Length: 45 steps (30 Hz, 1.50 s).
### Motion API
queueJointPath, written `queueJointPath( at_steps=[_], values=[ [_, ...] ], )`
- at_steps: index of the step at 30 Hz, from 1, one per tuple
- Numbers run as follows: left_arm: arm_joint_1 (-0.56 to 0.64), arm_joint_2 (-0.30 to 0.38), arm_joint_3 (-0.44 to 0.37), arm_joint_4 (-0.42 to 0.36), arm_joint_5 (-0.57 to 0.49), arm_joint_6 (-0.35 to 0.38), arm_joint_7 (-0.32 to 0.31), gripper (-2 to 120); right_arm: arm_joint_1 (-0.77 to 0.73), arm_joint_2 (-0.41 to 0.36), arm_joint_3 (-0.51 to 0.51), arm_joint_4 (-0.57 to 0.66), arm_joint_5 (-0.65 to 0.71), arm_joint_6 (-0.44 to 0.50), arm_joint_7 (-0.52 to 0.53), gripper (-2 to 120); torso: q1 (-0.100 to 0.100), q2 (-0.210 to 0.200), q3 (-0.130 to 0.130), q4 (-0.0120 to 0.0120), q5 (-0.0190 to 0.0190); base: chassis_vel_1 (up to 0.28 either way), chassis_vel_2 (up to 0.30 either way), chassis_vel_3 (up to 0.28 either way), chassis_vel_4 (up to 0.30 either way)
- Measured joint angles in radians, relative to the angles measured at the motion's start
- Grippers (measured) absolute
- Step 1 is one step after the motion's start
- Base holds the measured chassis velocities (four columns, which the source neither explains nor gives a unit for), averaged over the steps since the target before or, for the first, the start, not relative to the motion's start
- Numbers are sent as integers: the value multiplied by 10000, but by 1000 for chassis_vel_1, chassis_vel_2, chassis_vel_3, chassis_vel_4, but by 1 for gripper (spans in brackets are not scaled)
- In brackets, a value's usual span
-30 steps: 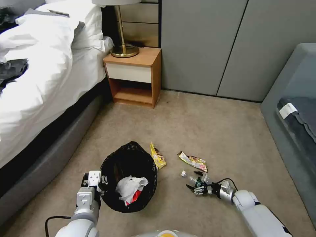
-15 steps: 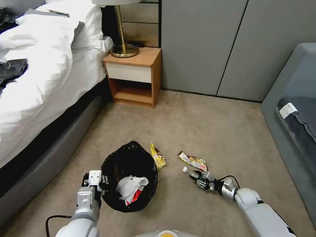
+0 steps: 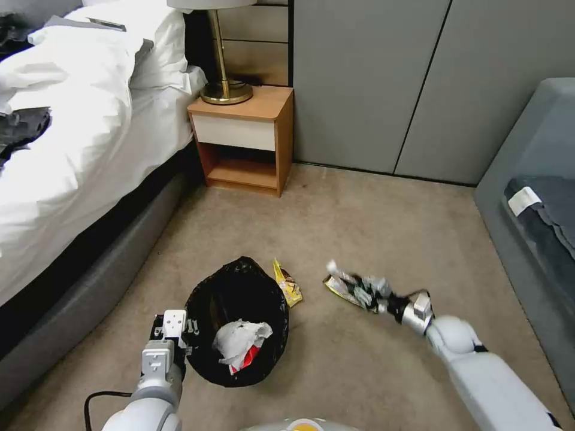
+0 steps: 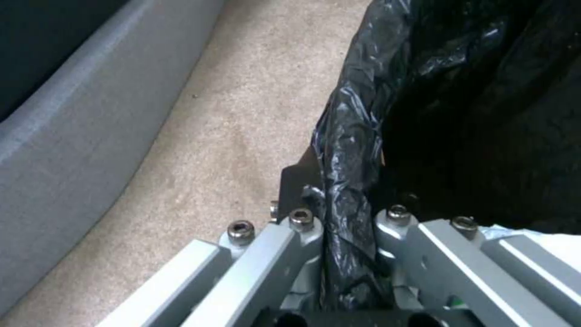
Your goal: Pick up the trash bin, then pick up the garbage from the floor and place it into the trash bin.
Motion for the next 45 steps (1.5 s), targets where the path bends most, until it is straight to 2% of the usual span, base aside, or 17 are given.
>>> queueJointPath(
  at_steps=[2, 4, 5, 6, 8, 9, 11, 12, 13, 15, 18, 25, 31, 41, 45],
  values=[
    [-2, 0, 5, 0, 3, 0, 5, 3, -64, -28, -20, 445, 137, -53, 74, 16, -1, 0, 0, 0, 1, 0, 0, 0, 0],
    [-27, -9, 19, 20, 11, -3, 8, 3, -259, -79, -181, 1904, 478, -250, 379, 16, 0, 0, 0, 1, 0, 0, 0, 0, 0],
    [-27, -9, 19, 20, 11, -3, 8, 3, -259, -79, -181, 1904, 478, -250, 379, 16, 0, 0, 0, 1, 0, 0, 0, 0, 0],
    [-37, -18, 48, 27, 22, -3, 9, 3, -342, -79, -389, 2707, 563, -304, 709, 16, 0, 0, -1, 2, 0, 0, 0, 0, 0],
    [-54, -45, 100, 41, 52, -4, 15, 3, -457, -50, -1186, 3801, 501, -334, 1624, 16, -1, 0, 0, 1, 3, 0, 0, 0, 0],
    [-54, -45, 100, 41, 52, -4, 15, 3, -457, -50, -1186, 3801, 501, -334, 1624, 16, -1, 0, 0, 1, 3, 0, 0, 0, 0],
    [-43, -99, 187, 35, 117, -20, 26, 3, -468, -4, -2495, 4531, 281, -503, 2662, 16, -1, 0, -1, 1, 0, 0, 0, 0, 0],
    [-43, -99, 187, 35, 117, -20, 26, 3, -468, -4, -2495, 4531, 281, -503, 2662, 16, -1, 0, -1, 1, 0, 0, 0, 0, 0],
    [-23, -137, 228, -5, 139, -25, 31, 3, -395, 72, -3154, 4620, 157, -634, 2990, 16, -1, 0, -1, 0, 1, 0, 0, 0, 0],
    [-18, -181, 249, -46, 166, -35, 32, 3, -195, 264, -3981, 4364, -201, -685, 3187, 16, 0, 0, -1, 2, 1, 0, 0, 0, 0],
    [19, -207, 250, -95, 180, -44, 32, 3, -34, 420, -4578, 3838, -509, -686, 3251, 16, -1, 0, 0, 2, 2, 0, 0, 0, 0],
    [53, -271, 264, -197, 154, -48, 31, 3, 119, 682, -5308, 2855, -926, -633, 3292, 16, -1, 0, -1, 0, 1, 0, 0, 0, 0],
    [28, -315, 301, -222, 114, -23, 32, 3, 210, 949, -5379, 1972, -1279, -418, 3214, 16, -1, 0, 0, 1, 3, 0, 0, 0, 0],
    [-33, -241, 233, -226, 49, 20, 31, 3, -60, 708, -5099, 1933, -1391, -413, 2983, 16, -1, 0, 0, 1, 3, 0, 0, 0, 0],
    [-70, -236, 242, -192, 47, 34, 31, 3, -136, 647, -5019, 1960, -1464, -431, 2986, 31, 0, 0, 0, 1, 3, 0, 0, 0, 0]
  ],
)
